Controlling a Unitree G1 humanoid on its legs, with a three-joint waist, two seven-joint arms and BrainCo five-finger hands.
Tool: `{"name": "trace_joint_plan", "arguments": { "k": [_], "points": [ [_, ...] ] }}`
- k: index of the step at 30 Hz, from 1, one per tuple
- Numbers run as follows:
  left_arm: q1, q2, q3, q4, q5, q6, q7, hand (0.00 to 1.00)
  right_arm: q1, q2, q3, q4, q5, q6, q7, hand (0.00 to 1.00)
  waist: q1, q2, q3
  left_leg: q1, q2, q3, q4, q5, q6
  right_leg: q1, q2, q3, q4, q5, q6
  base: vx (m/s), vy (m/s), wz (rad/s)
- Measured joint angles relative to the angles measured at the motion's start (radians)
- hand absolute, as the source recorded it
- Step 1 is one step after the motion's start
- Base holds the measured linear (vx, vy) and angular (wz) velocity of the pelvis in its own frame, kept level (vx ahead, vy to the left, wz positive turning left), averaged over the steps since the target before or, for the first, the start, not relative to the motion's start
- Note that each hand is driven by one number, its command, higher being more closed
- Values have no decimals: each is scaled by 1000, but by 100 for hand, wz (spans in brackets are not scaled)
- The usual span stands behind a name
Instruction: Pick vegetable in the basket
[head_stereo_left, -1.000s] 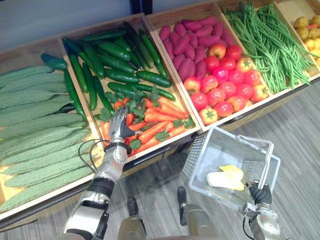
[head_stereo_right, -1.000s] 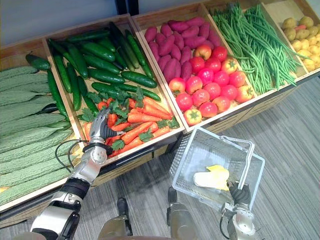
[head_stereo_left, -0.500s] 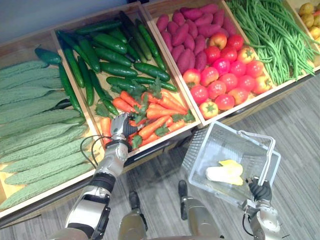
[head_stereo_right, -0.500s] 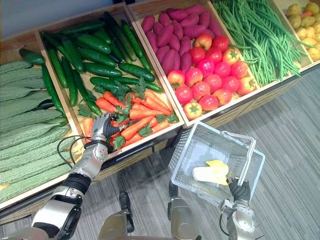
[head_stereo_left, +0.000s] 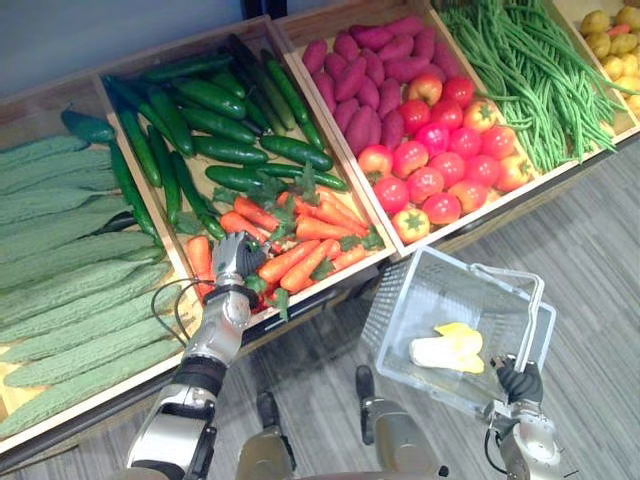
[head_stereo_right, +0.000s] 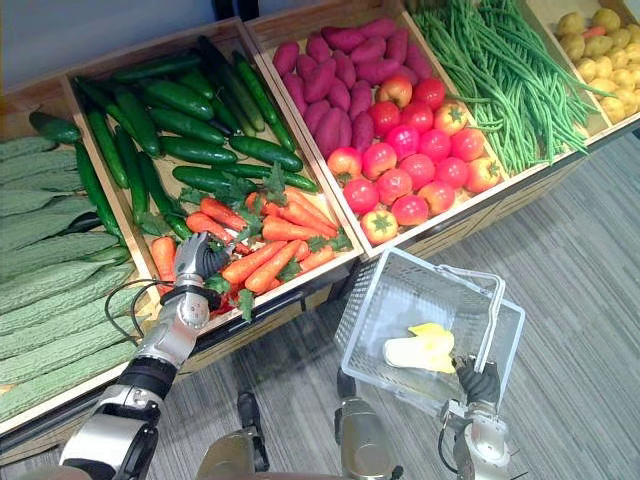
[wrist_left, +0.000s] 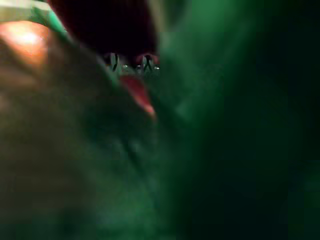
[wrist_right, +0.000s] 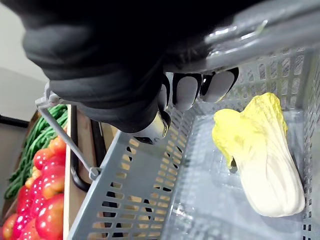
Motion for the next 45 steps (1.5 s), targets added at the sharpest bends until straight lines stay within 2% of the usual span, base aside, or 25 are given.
{"name": "trace_joint_plan", "arguments": {
  "k": [4,7,9,12,19,20,25,28,30,31,32,33,34,36,37,38,39,40,41,42,43,45],
  "points": [
    [50,-10,51,-145,-51,3,42,100,-3,9,-1,37,0,2,3,100,2,2,-1,19,0,-2,-1,0,0,20,1,3,-1,-2,2,0,0,0],
    [94,-56,77,-292,-93,-5,84,100,-9,19,-1,56,-9,4,10,100,12,16,-13,31,-3,-2,-7,0,0,31,1,16,-2,-7,10,0,0,0],
    [120,-84,84,-344,-123,-22,109,100,-7,20,-1,84,-11,8,23,100,23,34,-32,37,-3,-1,-11,0,0,37,2,18,-7,-7,10,0,0,0],
    [164,-112,105,-409,-149,-40,125,100,-8,32,-1,104,-11,14,24,100,24,47,-46,61,-1,1,-15,0,0,60,6,20,-10,-7,10,0,-2,-1],
    [241,-184,121,-553,-213,-79,135,100,2,47,-4,94,-13,14,24,100,30,40,-98,106,0,32,-33,-1,-1,86,11,41,-18,-6,11,-20,1,-9],
    [257,-198,121,-576,-225,-91,135,100,9,50,-4,83,-19,14,24,100,30,41,-114,107,1,42,-37,-1,-1,86,13,48,-29,0,13,-15,7,-18],
    [264,-241,118,-656,-320,-133,135,100,19,70,-2,6,-22,23,22,100,37,40,-121,125,2,109,-32,-6,-2,86,22,105,-66,40,20,-11,19,-39],
    [264,-264,110,-692,-396,-156,133,100,22,81,-1,-38,-23,28,18,100,40,37,-127,141,11,167,12,-41,-6,86,38,160,-70,54,25,-1,24,-64],
    [264,-270,109,-728,-423,-158,134,100,22,88,7,-77,-31,30,17,100,40,36,-127,148,33,220,83,-86,-12,83,56,205,-70,65,27,6,9,-84],
    [264,-273,109,-747,-452,-174,133,100,21,86,22,-99,-40,31,15,100,47,35,-129,152,49,261,121,-112,-15,74,66,215,-79,77,30,-50,-2,-79],
    [264,-273,108,-755,-458,-176,133,100,20,87,26,-107,-40,31,15,100,50,33,-132,152,57,284,134,-119,-14,64,64,202,-94,74,37,-102,11,-131],
    [262,-274,106,-773,-485,-198,133,100,10,87,47,-135,-43,33,13,100,55,38,-136,156,82,349,157,-136,-15,51,17,11,-118,34,-5,-84,9,-110],
    [260,-273,105,-774,-491,-203,133,100,6,88,59,-138,-45,33,11,100,53,38,-137,159,94,373,162,-138,-15,46,-6,-85,-117,29,-21,-33,20,-133],
    [259,-270,113,-765,-528,-214,132,100,-23,95,81,-132,-61,33,4,100,53,23,-144,197,108,468,156,-141,-20,41,-103,-467,-99,32,-119,51,-10,-125],
    [259,-270,115,-762,-530,-214,132,100,-34,95,82,-129,-62,33,2,100,55,24,-144,210,110,496,149,-140,-20,45,-120,-539,-93,37,-141,72,-53,-151],
    [259,-272,119,-753,-539,-216,131,100,-60,93,88,-121,-75,34,1,100,55,26,-144,243,110,550,130,-136,-26,48,-142,-655,-78,52,-159,78,-91,-153],
    [256,-272,117,-736,-540,-217,128,100,-72,91,103,-117,-84,34,1,100,52,22,-145,274,106,580,123,-137,-28,47,-141,-656,-77,113,-140,69,-116,-152],
    [249,-273,115,-715,-540,-219,123,100,-72,88,108,-116,-88,34,2,100,50,25,-145,289,107,587,122,-141,-34,47,-129,-632,-77,130,-120,50,-142,-139],
    [237,-280,109,-681,-548,-219,107,100,-77,78,115,-114,-89,34,3,100,47,41,-145,322,122,605,129,-142,-35,47,-95,-592,-79,124,-118,42,-119,-100],
    [233,-282,100,-670,-552,-220,104,100,-81,73,120,-114,-89,35,2,100,38,45,-144,329,132,607,144,-142,-35,47,-81,-577,-80,115,-113,67,-119,-105],
    [225,-283,74,-652,-565,-221,86,100,-87,64,132,-114,-87,37,6,100,23,46,-144,326,164,604,209,-141,-35,48,-58,-550,-86,107,-115,100,-85,-92],
    [204,-283,29,-606,-587,-226,57,100,-88,43,150,-116,-80,37,21,100,18,48,-144,302,245,583,391,-135,-26,59,-14,-497,-101,101,-123,106,-56,-100]
  ]
}}
